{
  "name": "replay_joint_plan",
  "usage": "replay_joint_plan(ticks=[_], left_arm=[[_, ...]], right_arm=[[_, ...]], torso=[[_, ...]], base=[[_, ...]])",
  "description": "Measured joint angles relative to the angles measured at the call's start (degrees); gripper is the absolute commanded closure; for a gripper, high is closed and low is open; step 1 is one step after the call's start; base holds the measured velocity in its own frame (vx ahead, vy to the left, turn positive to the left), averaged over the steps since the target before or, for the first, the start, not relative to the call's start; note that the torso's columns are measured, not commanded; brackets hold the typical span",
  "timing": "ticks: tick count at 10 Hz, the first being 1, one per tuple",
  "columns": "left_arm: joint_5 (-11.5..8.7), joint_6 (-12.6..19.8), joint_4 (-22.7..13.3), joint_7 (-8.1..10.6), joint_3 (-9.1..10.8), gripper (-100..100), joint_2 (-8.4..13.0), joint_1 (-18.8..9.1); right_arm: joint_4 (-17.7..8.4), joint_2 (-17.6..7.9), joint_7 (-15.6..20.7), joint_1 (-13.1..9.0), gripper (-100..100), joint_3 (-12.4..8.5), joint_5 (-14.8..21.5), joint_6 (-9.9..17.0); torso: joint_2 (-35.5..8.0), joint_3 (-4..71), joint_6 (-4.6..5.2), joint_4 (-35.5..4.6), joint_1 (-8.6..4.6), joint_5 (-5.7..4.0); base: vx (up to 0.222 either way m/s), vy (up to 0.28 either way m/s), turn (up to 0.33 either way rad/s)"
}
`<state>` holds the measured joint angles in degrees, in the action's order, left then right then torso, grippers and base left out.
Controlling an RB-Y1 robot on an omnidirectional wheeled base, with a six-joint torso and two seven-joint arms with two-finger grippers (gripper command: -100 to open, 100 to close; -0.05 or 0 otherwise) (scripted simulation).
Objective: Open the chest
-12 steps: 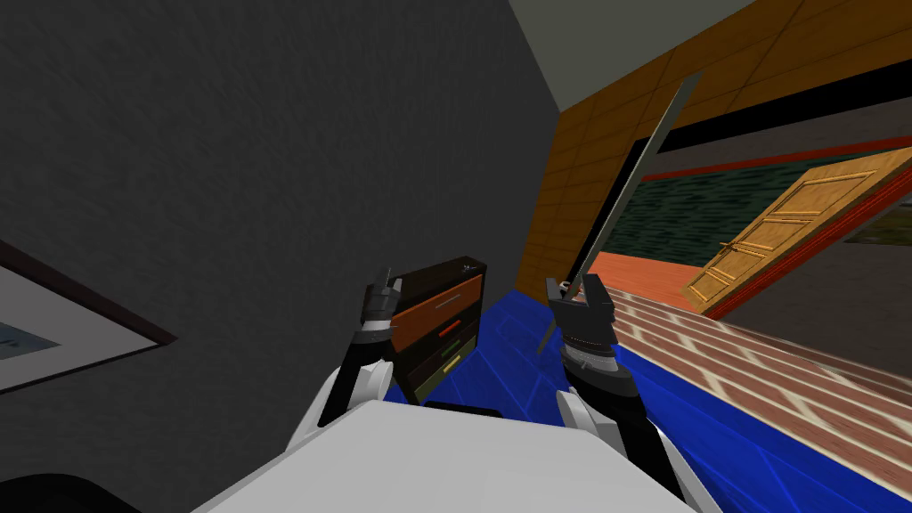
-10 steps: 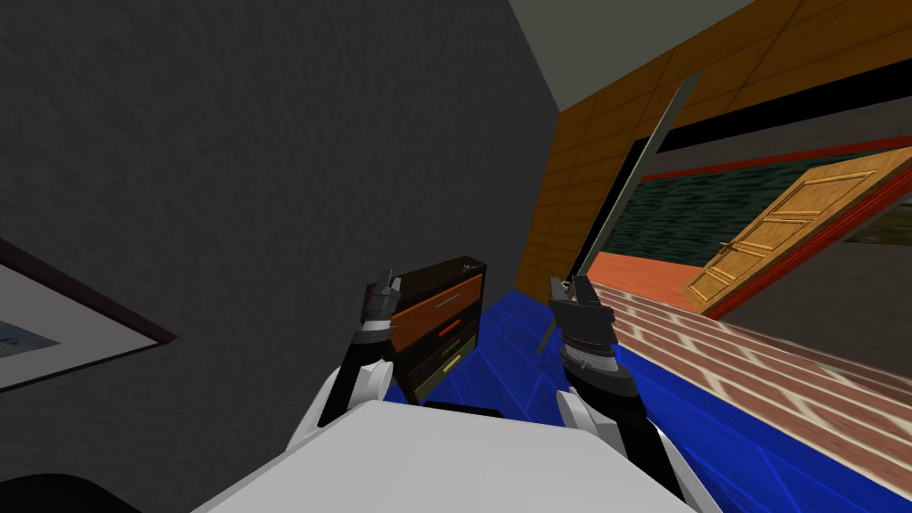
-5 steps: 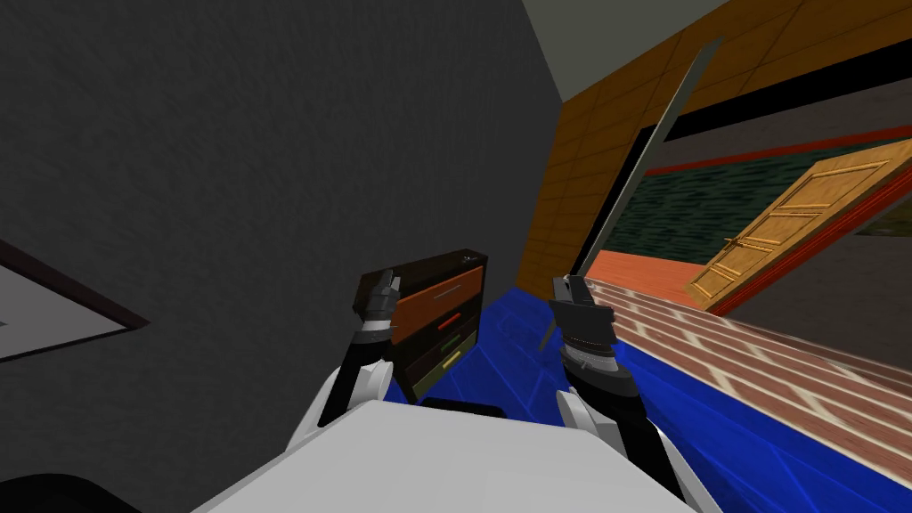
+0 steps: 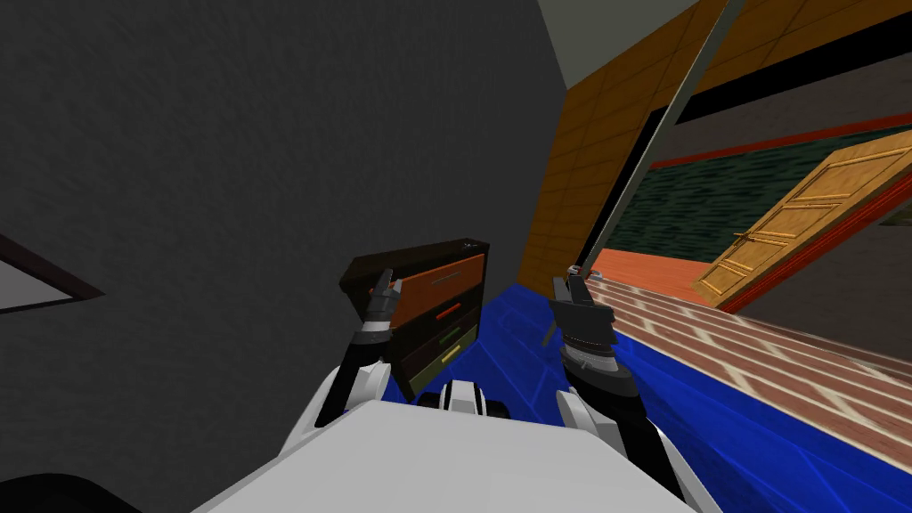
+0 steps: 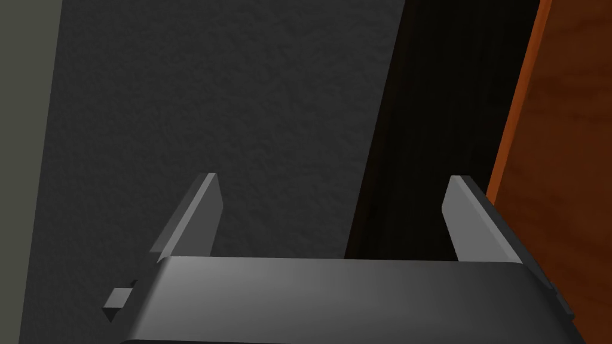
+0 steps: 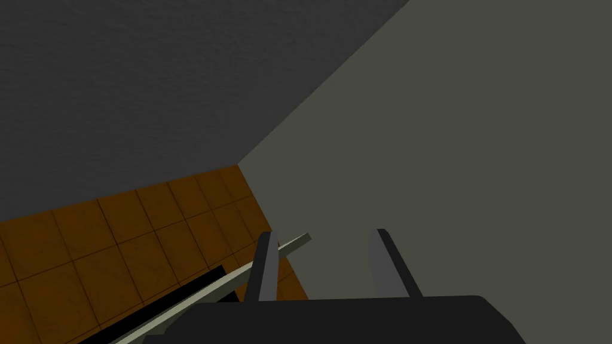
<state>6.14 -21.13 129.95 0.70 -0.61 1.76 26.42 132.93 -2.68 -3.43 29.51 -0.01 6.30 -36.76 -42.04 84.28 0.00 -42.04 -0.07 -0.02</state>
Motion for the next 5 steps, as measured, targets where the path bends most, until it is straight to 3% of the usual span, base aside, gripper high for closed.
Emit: replay_joint_plan(ticks=[3, 5], left_arm=[[-0.73, -0.65, -2.72, 0.33, 0.99, -100, 3.69, -1.02], [-1.14, -1.38, -5.29, 0.46, 1.01, -100, 5.04, -0.40]], right_arm=[[0.00, 0.00, 0.00, 0.00, 0, 0.00, 0.00, 0.00], [0.00, 0.01, 0.00, 0.00, 0, 0.00, 0.00, 0.00]], torso=[[0.28, 0.56, 0.13, 0.15, 0.14, 0.19], [0.36, 0.64, 0.11, 0.08, 0.18, 0.14]], base=[[0.028, -0.057, 0.047], [0.044, -0.091, 0.081]])
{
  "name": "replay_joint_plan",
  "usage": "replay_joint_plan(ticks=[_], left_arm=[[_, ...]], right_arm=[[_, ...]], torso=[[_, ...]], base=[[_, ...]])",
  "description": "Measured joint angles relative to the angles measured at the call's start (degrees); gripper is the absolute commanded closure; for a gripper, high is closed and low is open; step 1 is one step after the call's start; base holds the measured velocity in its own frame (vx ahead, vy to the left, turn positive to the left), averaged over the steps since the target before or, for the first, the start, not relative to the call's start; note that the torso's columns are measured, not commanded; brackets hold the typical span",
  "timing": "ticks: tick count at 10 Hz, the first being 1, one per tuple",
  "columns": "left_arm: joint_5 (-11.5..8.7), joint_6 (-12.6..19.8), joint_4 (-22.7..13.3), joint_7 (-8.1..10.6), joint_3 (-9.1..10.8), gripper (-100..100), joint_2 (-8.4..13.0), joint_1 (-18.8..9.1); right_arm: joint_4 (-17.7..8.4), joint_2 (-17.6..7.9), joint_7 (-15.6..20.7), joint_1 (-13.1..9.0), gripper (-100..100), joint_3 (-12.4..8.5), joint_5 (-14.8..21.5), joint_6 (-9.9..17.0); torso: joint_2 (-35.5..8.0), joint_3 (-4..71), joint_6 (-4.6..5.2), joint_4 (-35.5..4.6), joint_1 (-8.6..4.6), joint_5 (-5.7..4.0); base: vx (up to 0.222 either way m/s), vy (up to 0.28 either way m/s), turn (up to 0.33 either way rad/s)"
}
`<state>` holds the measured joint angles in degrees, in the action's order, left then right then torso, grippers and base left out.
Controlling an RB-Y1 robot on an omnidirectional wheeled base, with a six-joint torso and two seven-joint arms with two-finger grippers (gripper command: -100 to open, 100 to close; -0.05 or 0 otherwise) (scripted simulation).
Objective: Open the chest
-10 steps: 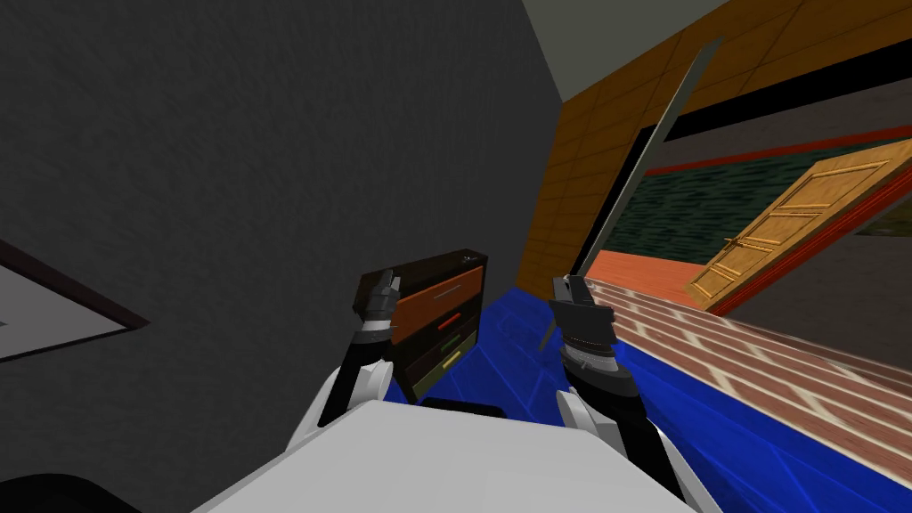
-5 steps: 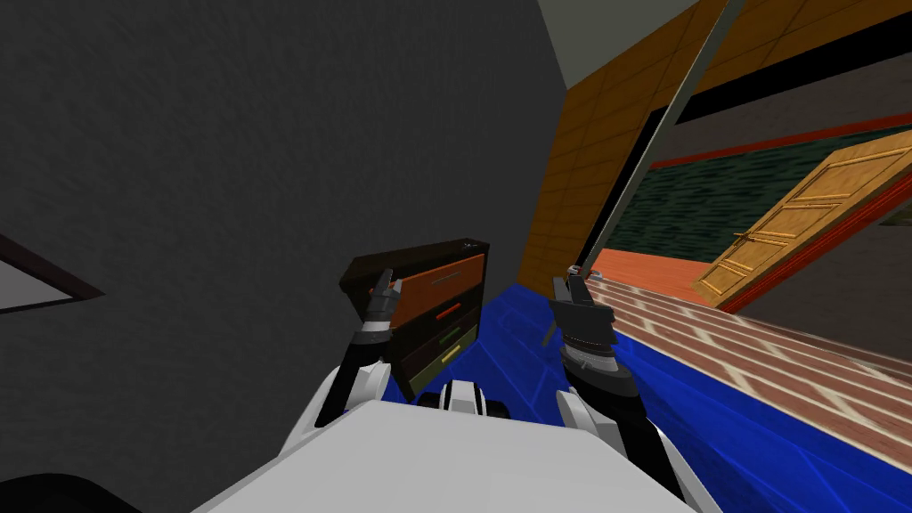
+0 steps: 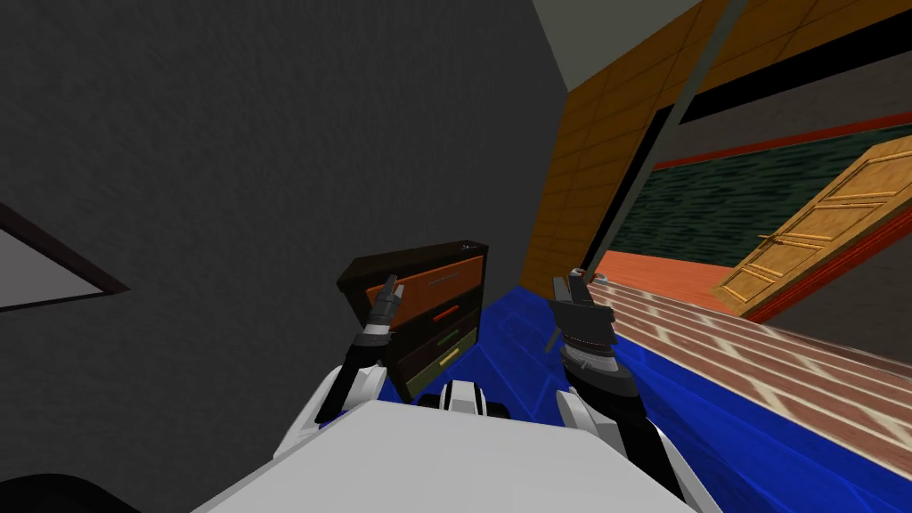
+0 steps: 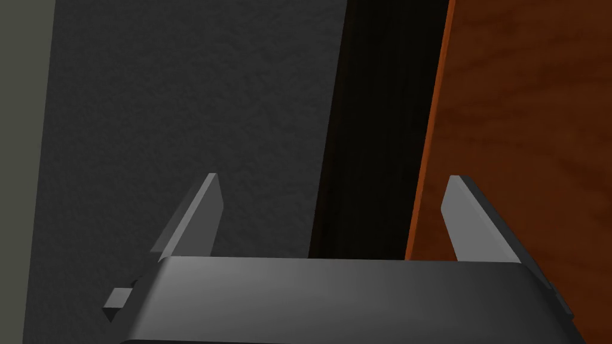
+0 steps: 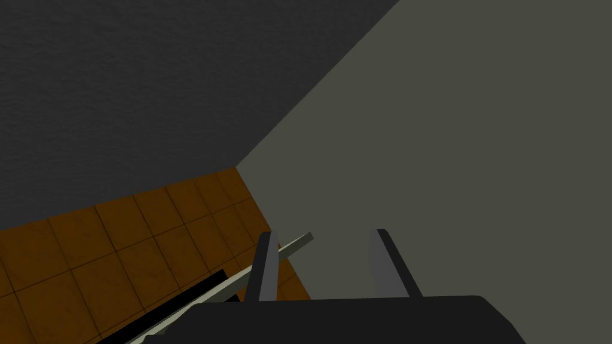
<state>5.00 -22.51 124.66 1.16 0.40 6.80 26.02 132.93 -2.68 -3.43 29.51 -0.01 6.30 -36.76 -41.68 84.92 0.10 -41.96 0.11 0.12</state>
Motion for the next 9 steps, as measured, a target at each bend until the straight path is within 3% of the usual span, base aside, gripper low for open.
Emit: replay_joint_plan(ticks=[2, 5, 9], left_arm=[[-1.04, 0.21, -2.24, 0.77, 1.29, -100, 1.58, -0.60], [-1.71, -0.18, -6.40, 0.95, 2.08, -100, 2.05, -2.22], [-2.84, -0.36, -10.18, 1.56, 3.17, -100, 2.30, -2.26]], right_arm=[[0.00, 0.00, 0.00, 0.00, 0, 0.00, 0.00, 0.00], [0.00, 0.00, 0.00, -0.01, 0, 0.00, 0.00, 0.00], [0.00, -0.01, 0.00, -0.01, 0, 0.00, 0.00, 0.00]], torso=[[0.20, 0.13, 0.06, 0.09, 0.09, 0.05], [0.65, 0.39, 0.19, 0.28, 0.28, 0.16], [0.74, 0.42, 0.34, 0.36, 0.38, 0.26]], base=[[0.031, -0.097, 0.056], [0.040, -0.071, 0.058], [0.029, -0.066, 0.044]])
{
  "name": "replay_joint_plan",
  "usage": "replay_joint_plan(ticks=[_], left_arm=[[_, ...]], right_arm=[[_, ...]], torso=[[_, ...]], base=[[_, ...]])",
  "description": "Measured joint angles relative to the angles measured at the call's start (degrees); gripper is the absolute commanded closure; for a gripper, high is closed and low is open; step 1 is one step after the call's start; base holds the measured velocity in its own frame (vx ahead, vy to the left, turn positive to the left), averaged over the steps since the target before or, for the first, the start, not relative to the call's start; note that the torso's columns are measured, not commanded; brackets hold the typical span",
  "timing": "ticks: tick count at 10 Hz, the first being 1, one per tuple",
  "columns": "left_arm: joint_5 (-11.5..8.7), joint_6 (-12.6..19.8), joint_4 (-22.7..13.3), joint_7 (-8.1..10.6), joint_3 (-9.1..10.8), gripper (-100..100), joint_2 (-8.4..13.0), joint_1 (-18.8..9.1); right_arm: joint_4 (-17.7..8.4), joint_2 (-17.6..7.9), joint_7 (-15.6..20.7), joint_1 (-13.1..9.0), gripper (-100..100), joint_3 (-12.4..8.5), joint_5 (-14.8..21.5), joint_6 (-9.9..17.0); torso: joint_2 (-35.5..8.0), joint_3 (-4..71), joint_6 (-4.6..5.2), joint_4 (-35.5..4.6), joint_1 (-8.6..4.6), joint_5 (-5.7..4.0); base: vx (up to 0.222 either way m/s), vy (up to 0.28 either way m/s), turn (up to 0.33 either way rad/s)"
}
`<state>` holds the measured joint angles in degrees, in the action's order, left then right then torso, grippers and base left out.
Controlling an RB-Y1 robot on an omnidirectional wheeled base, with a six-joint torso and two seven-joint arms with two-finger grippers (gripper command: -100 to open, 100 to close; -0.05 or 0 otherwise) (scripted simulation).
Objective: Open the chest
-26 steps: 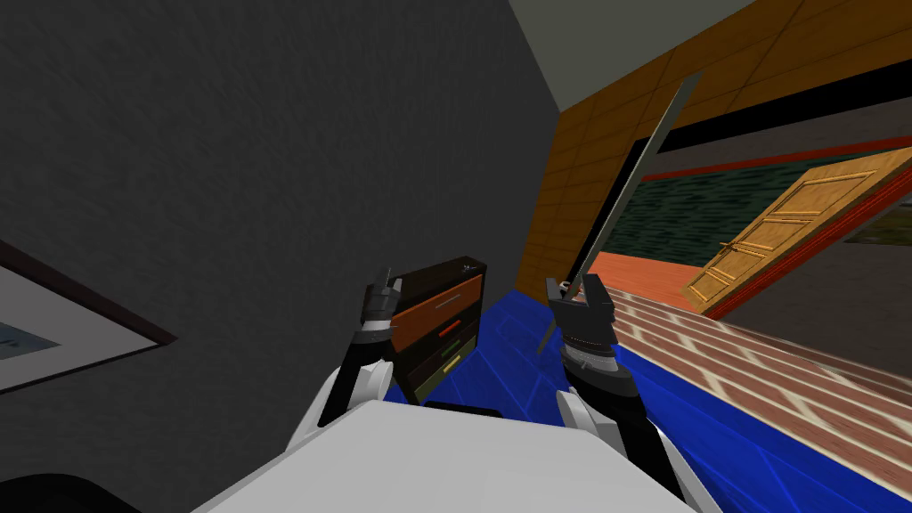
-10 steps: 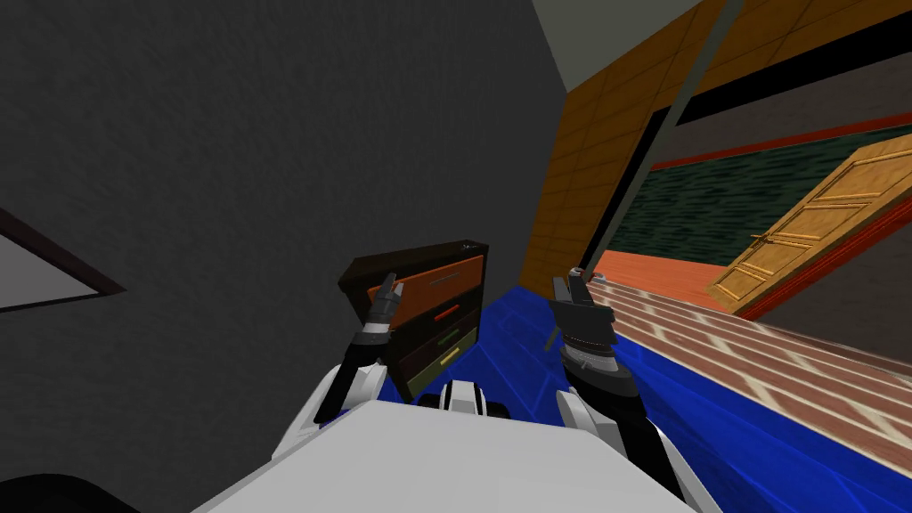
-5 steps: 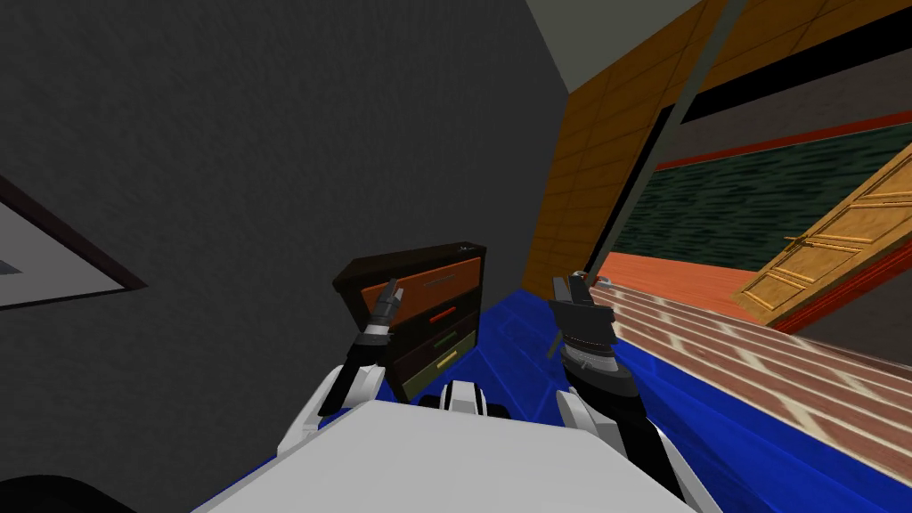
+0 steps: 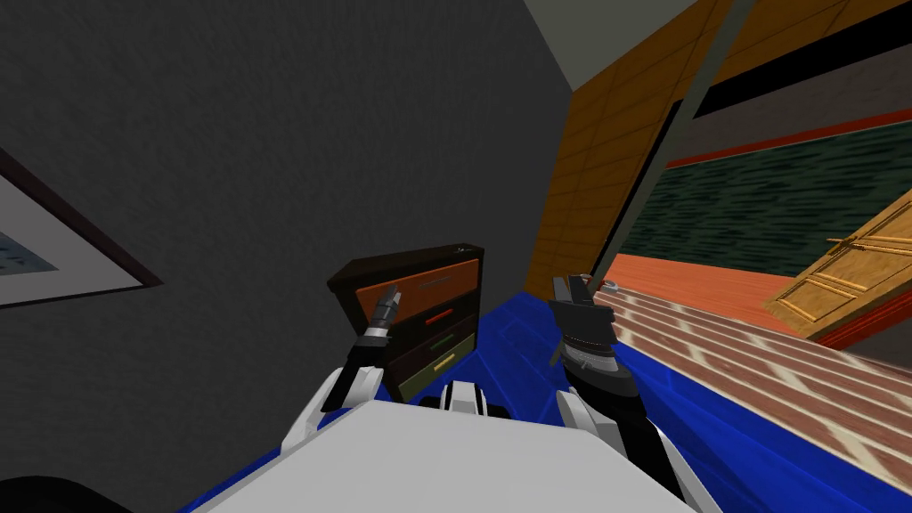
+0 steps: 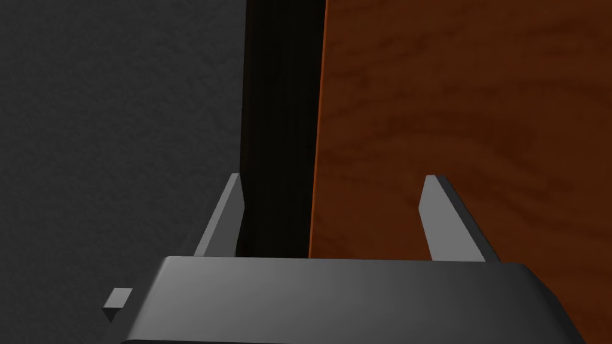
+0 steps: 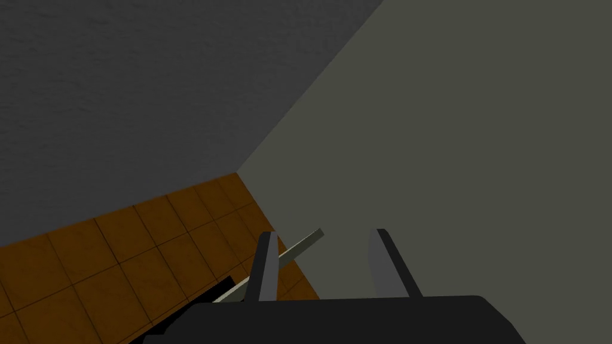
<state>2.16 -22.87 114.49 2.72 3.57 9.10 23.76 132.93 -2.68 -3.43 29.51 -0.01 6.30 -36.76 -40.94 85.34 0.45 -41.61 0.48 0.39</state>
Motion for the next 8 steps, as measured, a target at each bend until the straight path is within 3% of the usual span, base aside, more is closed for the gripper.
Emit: replay_joint_plan(ticks=[8], left_arm=[[-1.37, -0.71, -5.99, 0.68, 1.36, -100, 0.33, -0.86]], right_arm=[[0.00, 0.00, 0.00, 0.00, 0, 0.00, 0.00, 0.00]], torso=[[0.04, 0.01, -0.09, 0.01, -0.12, -0.02]], base=[[0.022, -0.048, 0.037]])
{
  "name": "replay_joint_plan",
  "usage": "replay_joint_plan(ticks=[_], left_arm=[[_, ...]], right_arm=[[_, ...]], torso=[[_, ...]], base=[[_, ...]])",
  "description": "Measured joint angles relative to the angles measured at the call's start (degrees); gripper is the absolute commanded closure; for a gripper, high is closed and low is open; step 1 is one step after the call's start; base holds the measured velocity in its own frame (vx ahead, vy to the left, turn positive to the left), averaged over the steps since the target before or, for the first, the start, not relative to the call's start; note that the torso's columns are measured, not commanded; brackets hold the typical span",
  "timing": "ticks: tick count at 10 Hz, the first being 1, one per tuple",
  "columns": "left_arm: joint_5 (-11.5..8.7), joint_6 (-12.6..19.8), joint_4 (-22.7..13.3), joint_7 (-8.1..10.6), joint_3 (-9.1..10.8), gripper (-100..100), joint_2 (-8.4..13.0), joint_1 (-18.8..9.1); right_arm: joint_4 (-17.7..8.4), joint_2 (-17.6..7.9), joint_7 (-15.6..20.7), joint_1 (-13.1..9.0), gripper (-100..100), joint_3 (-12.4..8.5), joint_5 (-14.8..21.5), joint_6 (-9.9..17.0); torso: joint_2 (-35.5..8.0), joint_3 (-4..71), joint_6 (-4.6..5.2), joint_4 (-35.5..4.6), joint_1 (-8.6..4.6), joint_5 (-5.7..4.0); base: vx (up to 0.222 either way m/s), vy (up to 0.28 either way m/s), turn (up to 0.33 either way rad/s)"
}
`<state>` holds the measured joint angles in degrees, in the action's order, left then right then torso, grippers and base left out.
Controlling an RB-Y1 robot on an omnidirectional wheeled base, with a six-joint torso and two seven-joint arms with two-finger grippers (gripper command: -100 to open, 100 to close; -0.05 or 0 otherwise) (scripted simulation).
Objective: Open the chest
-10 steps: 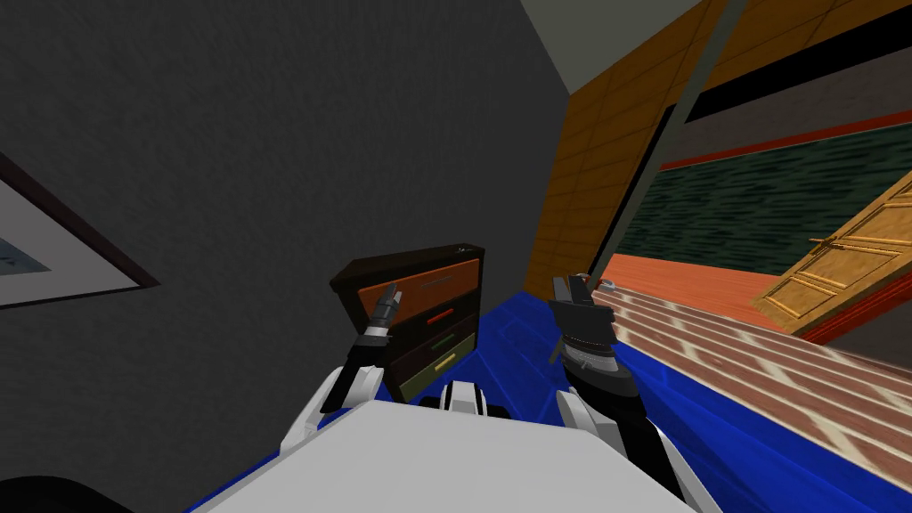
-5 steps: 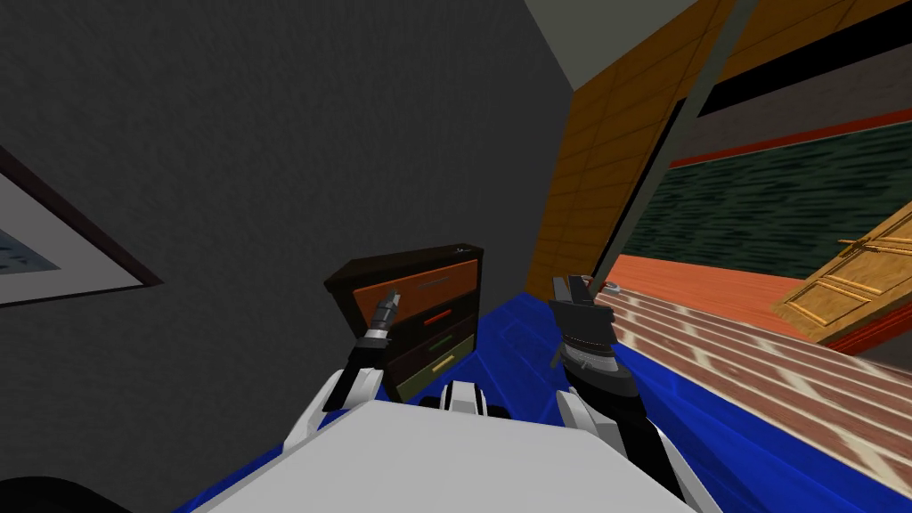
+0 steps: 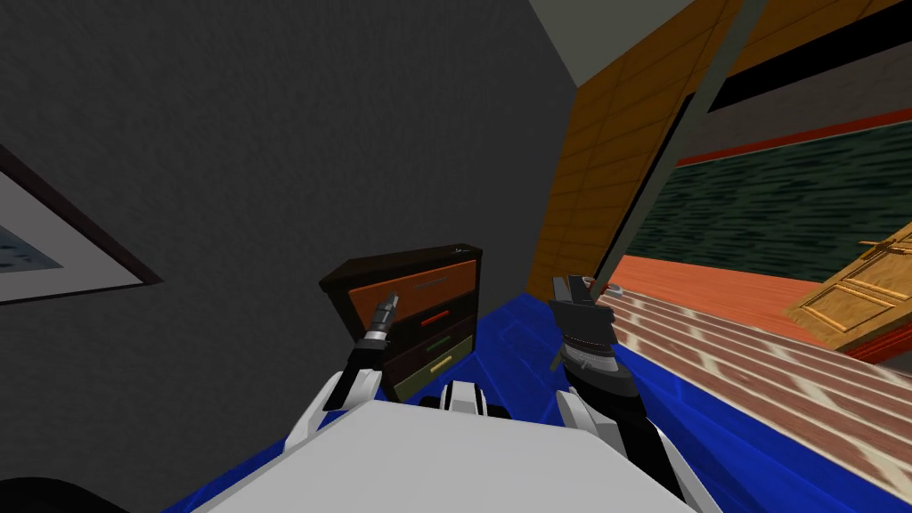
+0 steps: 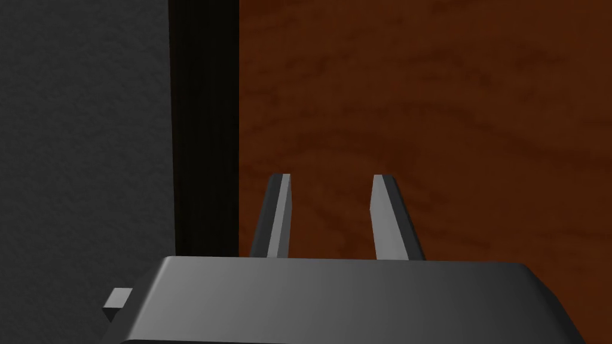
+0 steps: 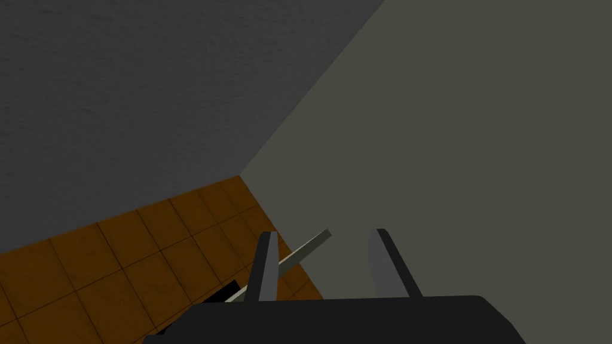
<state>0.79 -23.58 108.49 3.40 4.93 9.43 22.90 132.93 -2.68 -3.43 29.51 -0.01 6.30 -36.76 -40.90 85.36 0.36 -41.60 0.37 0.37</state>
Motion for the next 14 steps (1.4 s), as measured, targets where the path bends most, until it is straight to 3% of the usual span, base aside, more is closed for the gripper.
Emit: replay_joint_plan(ticks=[3, 6, 14], left_arm=[[-0.93, -0.54, -3.92, 0.57, 1.00, -100, 0.41, -0.78], [-1.76, 0.19, -5.59, 0.95, 1.77, -100, 0.43, -0.60], [-3.14, -1.57, -12.39, 1.76, 3.06, -100, 0.54, -1.50]], right_arm=[[0.00, 0.00, 0.00, 0.00, 0, 0.00, 0.00, 0.00], [0.00, 0.00, 0.00, 0.00, 0, 0.00, 0.00, 0.00], [0.00, 0.00, 0.00, 0.00, 0, 0.00, 0.00, 0.00]], torso=[[0.04, 0.01, 0.04, 0.03, 0.16, 0.08], [0.04, -0.01, 0.10, 0.01, 0.10, 0.08], [0.06, -0.04, -0.02, 0.05, 0.40, 0.23]], base=[[0.039, -0.073, 0.062], [0.037, -0.078, 0.051], [0.021, -0.049, 0.036]])
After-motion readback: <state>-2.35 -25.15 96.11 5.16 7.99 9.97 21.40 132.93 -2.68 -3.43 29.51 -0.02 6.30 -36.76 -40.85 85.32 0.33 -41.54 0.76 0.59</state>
